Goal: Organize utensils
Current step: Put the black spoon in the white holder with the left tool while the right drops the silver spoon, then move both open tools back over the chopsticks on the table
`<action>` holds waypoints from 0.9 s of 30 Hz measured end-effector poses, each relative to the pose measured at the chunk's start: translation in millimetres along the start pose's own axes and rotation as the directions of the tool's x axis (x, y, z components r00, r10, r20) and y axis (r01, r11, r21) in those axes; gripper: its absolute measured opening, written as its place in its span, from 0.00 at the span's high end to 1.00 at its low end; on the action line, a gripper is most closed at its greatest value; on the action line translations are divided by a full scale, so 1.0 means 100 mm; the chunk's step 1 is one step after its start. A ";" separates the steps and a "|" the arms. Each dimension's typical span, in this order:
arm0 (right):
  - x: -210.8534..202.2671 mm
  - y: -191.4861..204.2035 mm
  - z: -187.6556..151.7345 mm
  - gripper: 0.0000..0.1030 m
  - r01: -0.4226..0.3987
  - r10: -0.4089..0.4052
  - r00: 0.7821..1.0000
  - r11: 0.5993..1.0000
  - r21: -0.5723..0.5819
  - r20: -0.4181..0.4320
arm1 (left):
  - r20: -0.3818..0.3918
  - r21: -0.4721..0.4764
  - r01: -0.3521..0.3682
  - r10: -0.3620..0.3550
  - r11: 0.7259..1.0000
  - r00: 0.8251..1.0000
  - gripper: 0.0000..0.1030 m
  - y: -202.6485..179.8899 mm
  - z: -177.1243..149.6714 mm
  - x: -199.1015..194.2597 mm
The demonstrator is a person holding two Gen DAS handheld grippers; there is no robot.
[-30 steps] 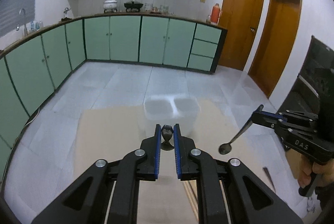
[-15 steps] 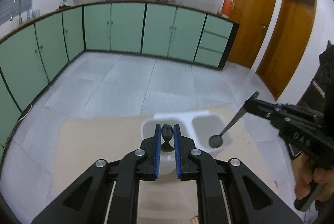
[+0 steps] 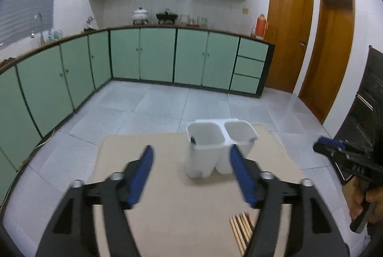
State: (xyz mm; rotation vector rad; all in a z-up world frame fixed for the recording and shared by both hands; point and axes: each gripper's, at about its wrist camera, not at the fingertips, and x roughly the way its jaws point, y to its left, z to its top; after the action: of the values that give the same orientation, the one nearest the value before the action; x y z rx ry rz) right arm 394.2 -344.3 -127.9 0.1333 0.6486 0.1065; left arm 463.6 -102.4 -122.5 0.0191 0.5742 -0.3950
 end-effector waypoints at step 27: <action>-0.37 0.85 -2.64 0.60 0.010 -0.044 0.988 0.974 -0.226 -0.148 | -0.137 0.017 -0.043 0.045 0.999 0.990 0.21 -0.49 -2.54 -0.95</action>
State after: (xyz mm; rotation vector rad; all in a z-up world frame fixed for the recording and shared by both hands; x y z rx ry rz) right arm 200.1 -241.8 -301.0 -0.1032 0.7854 0.1639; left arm 239.5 -82.0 -281.1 0.0733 0.7059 -0.3564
